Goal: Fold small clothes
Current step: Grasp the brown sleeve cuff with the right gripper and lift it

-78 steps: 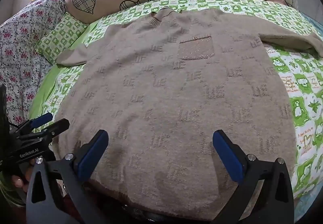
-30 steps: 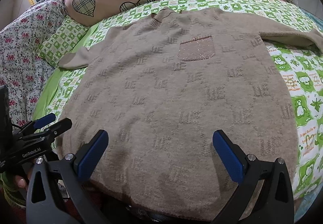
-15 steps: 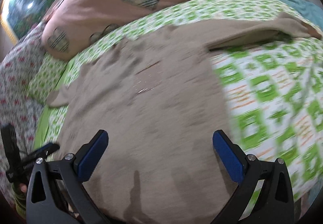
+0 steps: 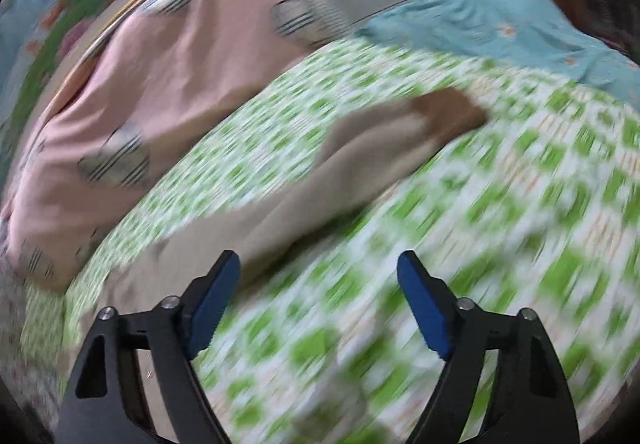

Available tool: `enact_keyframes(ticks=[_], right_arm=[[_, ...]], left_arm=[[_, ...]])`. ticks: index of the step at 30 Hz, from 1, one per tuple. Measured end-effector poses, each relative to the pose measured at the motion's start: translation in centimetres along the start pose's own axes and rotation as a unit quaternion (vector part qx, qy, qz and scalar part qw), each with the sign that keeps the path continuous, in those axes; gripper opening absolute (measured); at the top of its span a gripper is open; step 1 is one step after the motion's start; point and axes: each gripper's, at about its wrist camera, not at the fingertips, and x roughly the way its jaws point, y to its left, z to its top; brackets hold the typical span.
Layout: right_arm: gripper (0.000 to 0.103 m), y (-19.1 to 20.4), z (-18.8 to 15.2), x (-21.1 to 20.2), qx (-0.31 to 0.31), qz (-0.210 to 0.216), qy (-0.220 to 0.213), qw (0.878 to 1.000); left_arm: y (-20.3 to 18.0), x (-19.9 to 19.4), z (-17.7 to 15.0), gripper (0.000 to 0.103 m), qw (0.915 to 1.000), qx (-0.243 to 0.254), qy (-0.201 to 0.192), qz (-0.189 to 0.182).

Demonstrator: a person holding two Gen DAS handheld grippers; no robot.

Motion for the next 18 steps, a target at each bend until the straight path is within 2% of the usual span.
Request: enact_keyframes(ticks=[2, 7, 10, 12, 13, 14, 16, 18], right_arm=[[0.067, -2.3, 2.5, 1.6, 0.037, -0.017, -0.001, 0.999], [0.062, -7.6, 7.0, 5.5, 0.121, -0.068, 0.000, 0.990], [0.054, -9.2, 8.4, 7.4, 0.135, -0.079, 0.001, 0.988], [0.037, -9.3, 9.1, 8.3, 0.131, -0.087, -0.005, 0.988], [0.013, -9.3, 9.4, 8.4, 0.125, -0.092, -0.003, 0.988], [0.009, -8.8, 9.5, 8.7, 0.123, -0.087, -0.003, 0.989], [0.009, -6.9, 9.3, 8.5, 0.106, -0.061, -0.013, 0.992], [0.008, -2.9, 8.5, 7.1, 0.054, -0.015, -0.019, 0.998]], left_arm=[[-0.2, 0.6, 0.4, 0.087, 1.0000, -0.002, 0.002, 0.003], [-0.4, 1.9, 1.2, 0.087, 0.9999, -0.007, 0.009, 0.004], [-0.4, 2.6, 1.5, 0.087, 0.9998, -0.008, 0.016, 0.006], [-0.2, 3.1, 1.5, 0.087, 0.9997, -0.012, 0.023, 0.002], [-0.1, 3.3, 1.5, 0.087, 0.9996, -0.013, 0.026, 0.001], [-0.1, 3.4, 1.4, 0.087, 0.9996, -0.012, 0.025, 0.001], [0.0, 3.6, 1.3, 0.087, 0.9996, -0.012, 0.024, 0.002], [0.0, 4.0, 1.3, 0.087, 0.9996, -0.012, 0.027, 0.002]])
